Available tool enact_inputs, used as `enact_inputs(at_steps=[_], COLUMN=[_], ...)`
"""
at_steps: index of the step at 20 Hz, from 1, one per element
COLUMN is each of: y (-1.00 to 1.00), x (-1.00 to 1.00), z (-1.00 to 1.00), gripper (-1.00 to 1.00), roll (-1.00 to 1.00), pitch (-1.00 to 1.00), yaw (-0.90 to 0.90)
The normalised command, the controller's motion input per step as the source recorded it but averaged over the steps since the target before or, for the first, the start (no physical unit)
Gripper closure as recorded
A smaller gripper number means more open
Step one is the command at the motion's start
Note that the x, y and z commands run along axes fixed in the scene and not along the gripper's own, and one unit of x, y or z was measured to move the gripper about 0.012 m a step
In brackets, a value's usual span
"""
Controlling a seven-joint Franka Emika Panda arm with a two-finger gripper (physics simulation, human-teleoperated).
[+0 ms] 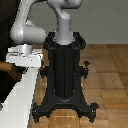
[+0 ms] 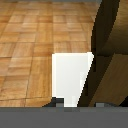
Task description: Open the door by pressing down and pulling on the handle.
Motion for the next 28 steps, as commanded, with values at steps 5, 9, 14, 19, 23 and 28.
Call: enact_inputs(at_steps=[5,9,14,19,23,28], y=[0.00,0.25,0.60,1.00,1.00,0.80], x=[0.00,0.00,0.00,0.00,0.00,0.00], z=[-0.80,-0.25,0.00,0.00,0.00,0.00], gripper=[1.00,1.00,1.00,1.00,1.00,1.00], roll=[0.00,0.00,0.00,0.00,0.00,0.00], pitch=[0.00,0.00,0.00,0.00,0.00,0.00], yaw=[0.00,0.00,0.00,0.00,0.00,0.00])
